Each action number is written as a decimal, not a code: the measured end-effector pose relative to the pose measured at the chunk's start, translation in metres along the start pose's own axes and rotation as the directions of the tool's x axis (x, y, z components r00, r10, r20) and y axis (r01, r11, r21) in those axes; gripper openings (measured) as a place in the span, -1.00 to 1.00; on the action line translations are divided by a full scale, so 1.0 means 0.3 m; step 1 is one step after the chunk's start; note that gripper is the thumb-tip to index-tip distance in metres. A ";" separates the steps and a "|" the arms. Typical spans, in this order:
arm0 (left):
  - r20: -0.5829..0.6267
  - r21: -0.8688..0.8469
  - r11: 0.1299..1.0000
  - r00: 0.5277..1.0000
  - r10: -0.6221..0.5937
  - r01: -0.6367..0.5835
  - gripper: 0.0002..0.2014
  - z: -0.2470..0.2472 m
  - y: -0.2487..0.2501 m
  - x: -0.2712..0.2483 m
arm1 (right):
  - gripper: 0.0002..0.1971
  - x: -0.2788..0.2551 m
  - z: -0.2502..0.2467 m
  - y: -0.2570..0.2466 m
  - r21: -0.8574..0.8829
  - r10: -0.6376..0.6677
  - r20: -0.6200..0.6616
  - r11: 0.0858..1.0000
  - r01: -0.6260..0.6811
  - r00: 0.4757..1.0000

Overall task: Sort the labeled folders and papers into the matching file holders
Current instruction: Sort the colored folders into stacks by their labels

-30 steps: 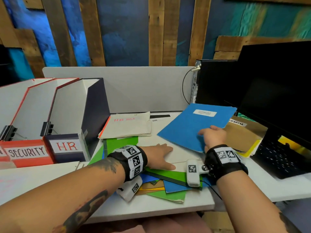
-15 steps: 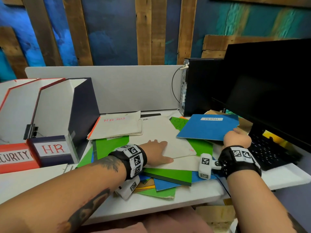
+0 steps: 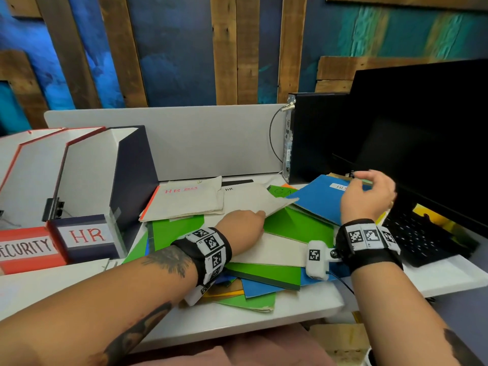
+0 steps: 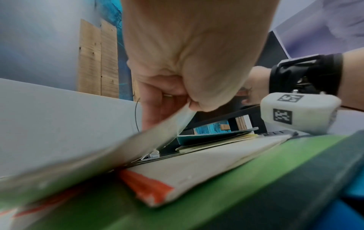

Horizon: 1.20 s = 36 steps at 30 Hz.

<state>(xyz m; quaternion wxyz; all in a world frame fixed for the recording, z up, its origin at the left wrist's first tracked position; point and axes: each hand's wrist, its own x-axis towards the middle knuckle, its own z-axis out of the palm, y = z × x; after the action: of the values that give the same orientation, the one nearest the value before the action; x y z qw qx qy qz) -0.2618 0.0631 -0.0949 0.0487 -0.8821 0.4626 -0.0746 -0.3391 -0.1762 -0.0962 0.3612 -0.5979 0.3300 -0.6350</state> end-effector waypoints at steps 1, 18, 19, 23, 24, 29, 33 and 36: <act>-0.049 -0.022 0.999 0.998 -0.034 0.033 -0.72 -0.012 -0.005 0.001 | -0.87 -0.009 0.017 -0.023 0.057 -0.028 0.076 0.998 0.024 0.997; -0.493 -0.407 0.873 0.869 0.037 -0.269 -0.22 -0.094 -0.128 -0.030 | -0.21 -0.311 0.060 -0.411 0.217 0.101 0.939 0.570 -0.793 0.330; -0.485 -0.419 0.868 0.874 0.034 -0.266 -0.12 -0.095 -0.144 -0.029 | -0.21 -0.315 0.068 -0.411 0.227 0.083 0.942 0.555 -0.800 0.325; -0.385 -0.393 0.917 0.917 -0.101 -0.064 -0.10 -0.106 -0.198 -0.059 | -0.57 -0.343 0.094 -0.399 0.130 0.158 0.950 0.578 -0.805 0.268; -0.350 -0.384 0.923 0.926 -0.138 -0.008 -0.12 -0.097 -0.217 -0.068 | -0.66 -0.350 0.102 -0.387 0.104 0.186 0.944 0.617 -0.780 0.273; -0.275 -0.222 0.938 0.905 -0.323 0.267 -0.27 -0.005 -0.365 -0.092 | -0.83 -0.366 0.116 -0.327 -0.160 0.215 0.943 0.962 -0.221 0.254; -0.063 0.040 0.885 0.885 -0.462 0.464 -0.42 0.058 -0.462 -0.100 | -0.62 -0.380 0.115 -0.284 -0.388 0.375 0.919 0.809 0.443 0.120; 0.161 0.113 0.808 0.791 -0.590 0.579 -0.38 0.087 -0.484 -0.103 | -0.61 -0.399 0.112 -0.271 -0.391 0.417 0.903 0.705 0.591 0.100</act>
<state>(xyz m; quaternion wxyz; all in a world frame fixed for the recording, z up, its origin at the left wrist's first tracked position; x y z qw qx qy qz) -0.1571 0.1715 -0.1009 0.0921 -0.9830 0.1584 -0.0153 -0.3078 -0.0312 -0.0870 0.1815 -0.9643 0.1686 0.0937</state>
